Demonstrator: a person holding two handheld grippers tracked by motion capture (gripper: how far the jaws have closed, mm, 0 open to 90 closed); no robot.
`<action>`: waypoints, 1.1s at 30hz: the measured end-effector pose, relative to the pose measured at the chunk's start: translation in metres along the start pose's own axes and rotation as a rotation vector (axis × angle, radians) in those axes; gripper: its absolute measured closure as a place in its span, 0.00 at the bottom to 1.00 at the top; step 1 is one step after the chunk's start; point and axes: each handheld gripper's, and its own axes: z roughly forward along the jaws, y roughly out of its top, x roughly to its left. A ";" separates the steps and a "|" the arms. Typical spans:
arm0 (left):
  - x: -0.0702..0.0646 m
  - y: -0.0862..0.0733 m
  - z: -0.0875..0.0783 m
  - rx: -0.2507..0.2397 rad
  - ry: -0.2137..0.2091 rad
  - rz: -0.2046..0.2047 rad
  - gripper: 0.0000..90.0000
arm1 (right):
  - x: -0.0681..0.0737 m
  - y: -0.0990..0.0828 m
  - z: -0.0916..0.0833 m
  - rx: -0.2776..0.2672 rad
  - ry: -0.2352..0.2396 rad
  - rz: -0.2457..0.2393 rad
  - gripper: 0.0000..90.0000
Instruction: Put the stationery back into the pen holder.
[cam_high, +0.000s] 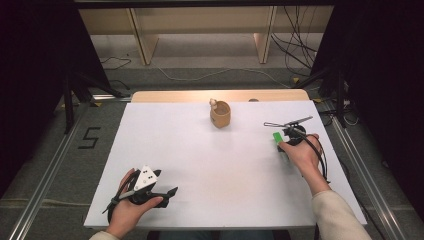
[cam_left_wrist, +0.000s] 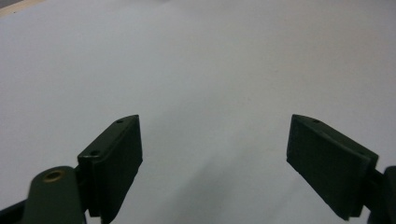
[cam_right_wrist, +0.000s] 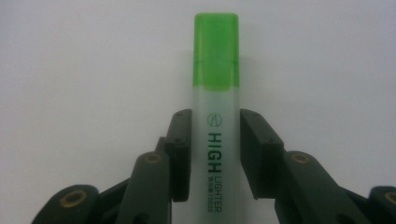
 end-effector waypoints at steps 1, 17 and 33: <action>0.000 0.000 0.000 0.000 0.000 0.000 0.20 | 0.000 0.000 0.000 0.000 0.000 0.000 0.74; 0.000 0.000 0.000 0.000 0.002 0.001 0.20 | 0.017 0.001 -0.014 -0.241 0.155 -0.020 0.74; -0.001 0.000 0.001 -0.004 0.001 -0.002 0.20 | 0.029 0.009 -0.011 -0.386 0.204 -0.043 0.74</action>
